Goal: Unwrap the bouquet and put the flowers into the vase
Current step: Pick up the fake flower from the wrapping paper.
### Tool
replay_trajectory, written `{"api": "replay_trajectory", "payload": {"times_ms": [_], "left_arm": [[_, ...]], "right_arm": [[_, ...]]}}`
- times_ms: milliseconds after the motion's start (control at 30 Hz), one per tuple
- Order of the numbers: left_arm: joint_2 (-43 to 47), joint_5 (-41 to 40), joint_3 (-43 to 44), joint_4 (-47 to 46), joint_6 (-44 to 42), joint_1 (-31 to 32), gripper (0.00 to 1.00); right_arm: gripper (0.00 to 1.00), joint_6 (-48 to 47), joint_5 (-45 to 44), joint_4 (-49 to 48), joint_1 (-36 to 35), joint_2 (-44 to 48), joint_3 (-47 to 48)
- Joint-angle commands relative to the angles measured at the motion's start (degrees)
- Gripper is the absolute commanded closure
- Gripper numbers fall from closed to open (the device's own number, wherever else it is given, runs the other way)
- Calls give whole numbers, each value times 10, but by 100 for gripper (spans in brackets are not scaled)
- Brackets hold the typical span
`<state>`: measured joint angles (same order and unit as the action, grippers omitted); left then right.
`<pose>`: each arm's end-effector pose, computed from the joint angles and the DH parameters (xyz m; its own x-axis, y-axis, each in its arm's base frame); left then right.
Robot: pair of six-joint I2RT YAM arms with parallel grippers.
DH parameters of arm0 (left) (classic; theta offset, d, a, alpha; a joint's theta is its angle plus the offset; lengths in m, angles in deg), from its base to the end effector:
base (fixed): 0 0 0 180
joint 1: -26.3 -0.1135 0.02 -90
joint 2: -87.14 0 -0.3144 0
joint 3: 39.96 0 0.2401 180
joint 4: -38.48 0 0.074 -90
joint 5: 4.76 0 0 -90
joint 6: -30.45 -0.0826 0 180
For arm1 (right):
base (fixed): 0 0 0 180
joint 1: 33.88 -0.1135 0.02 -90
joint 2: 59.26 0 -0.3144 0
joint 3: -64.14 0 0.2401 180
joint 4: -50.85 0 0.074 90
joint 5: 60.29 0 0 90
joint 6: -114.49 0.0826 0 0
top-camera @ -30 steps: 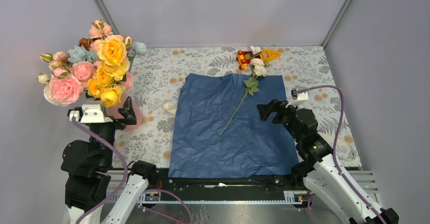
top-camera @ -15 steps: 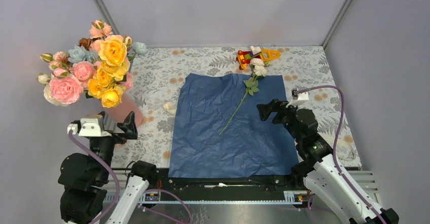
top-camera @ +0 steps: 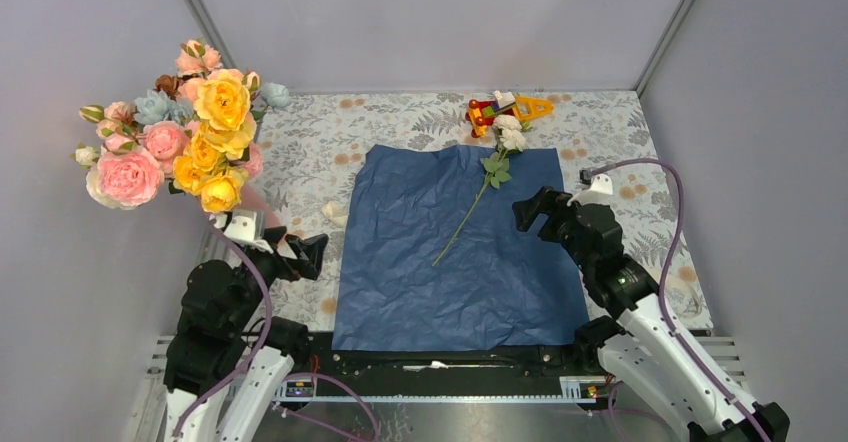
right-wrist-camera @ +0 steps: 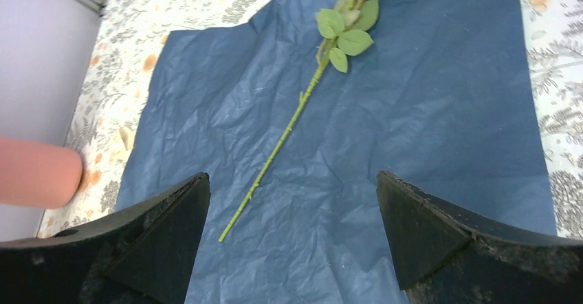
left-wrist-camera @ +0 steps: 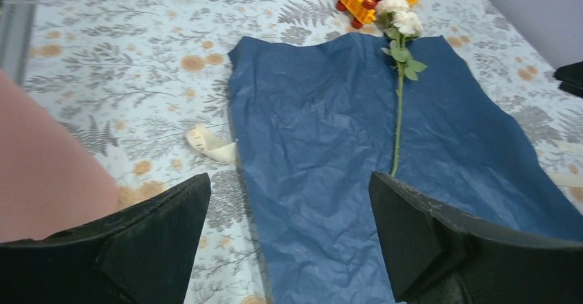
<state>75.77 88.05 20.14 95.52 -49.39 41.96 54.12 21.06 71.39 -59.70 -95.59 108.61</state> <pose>0.0230 -0.0106 0.3333 -0.1928 -0.1289 -0.9727 0.2868 0.9406 -0.1815 0.1462 0.0569 0.3003 -0.3155 0.3903 -0.8649 -0.1638 0.8754 0.4548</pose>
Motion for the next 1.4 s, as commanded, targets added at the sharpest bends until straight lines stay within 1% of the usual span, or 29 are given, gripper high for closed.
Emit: {"api": "replay_trajectory", "payload": {"times_ms": [0, 67, 200, 267, 333, 467, 533, 600, 700, 833, 967, 1100, 1233, 1367], "left_arm": [[-11, 61, -30, -74, 61, -3, 7], [-28, 80, -44, -88, 71, -3, 8], [-59, 89, -56, -108, 75, -2, 8], [-71, 91, -59, -116, 75, -1, 8], [-94, 100, -59, -118, 70, 0, 8], [-152, 117, -55, -116, 42, 15, 7], [-183, 107, -43, -104, 17, 30, 7], [-202, 73, -35, -97, 2, 46, 7], [-194, 30, -44, -122, 4, 54, 6], [-182, 31, -57, -150, 11, 54, 5], [-202, 28, -58, -135, 2, 54, 5], [-198, 36, -59, -136, 3, 54, 5], [-187, 31, -61, -138, 2, 53, 5], [-183, 21, -61, -133, 2, 53, 5]], "right_arm": [[4, 31, -45, 40, 2, -27, 41], [5, 35, -39, 42, 3, -47, 46], [6, 35, -15, 66, 2, -116, 77], [12, 35, 12, 65, 2, -158, 90], [16, 44, 40, 51, 1, -200, 99], [20, 67, 64, 19, -13, -290, 121], [21, 71, 49, 23, -31, -334, 147], [22, 73, 20, 36, -52, -387, 178], [26, 81, -16, 52, -69, -458, 228], [29, 75, -51, 88, -76, -546, 299], [30, 68, -67, 119, -77, -607, 361], [35, 63, -81, 150, -77, -663, 415], [39, 66, -108, 163, -77, -709, 448], [41, 72, -104, 164, -76, -750, 477]]}}
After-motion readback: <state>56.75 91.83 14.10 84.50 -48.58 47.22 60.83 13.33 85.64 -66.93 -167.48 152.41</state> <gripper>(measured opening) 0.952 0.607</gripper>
